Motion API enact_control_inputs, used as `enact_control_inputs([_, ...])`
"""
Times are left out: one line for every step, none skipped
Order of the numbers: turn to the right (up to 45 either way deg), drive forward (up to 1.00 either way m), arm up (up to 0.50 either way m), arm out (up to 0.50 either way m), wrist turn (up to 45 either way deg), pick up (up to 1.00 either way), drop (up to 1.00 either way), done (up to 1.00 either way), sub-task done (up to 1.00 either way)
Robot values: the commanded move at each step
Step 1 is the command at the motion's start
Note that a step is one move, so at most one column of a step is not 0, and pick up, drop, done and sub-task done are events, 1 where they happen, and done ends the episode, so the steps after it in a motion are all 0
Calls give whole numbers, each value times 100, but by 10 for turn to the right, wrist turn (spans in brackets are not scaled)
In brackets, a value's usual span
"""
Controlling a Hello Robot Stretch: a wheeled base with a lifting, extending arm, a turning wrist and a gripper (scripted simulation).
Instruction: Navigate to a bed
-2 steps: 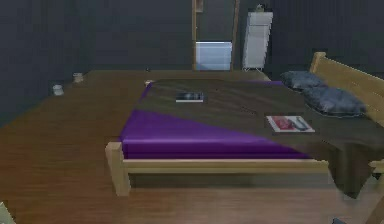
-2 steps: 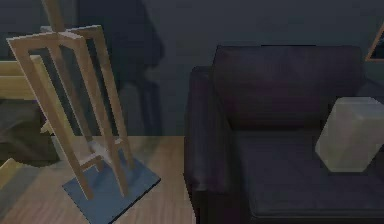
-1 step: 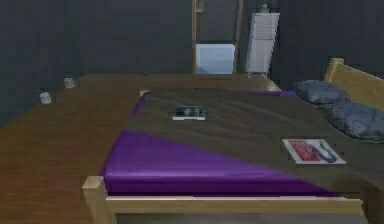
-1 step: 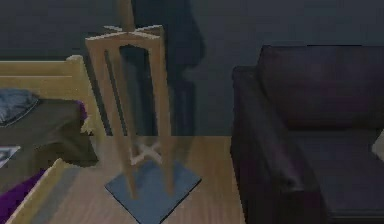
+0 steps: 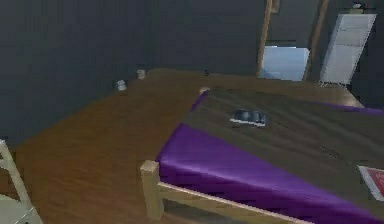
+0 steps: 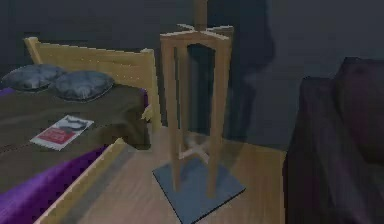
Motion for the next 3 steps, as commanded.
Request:
enact_control_inputs([0, 30, 0, 0, 0, 0, 0, 0, 0])
enact_control_inputs([420, 0, 0, 0, 0, 0, 0, 0, 0])
enact_control_inputs([0, 0, 0, 0, 0, 0, 0, 100, 0])
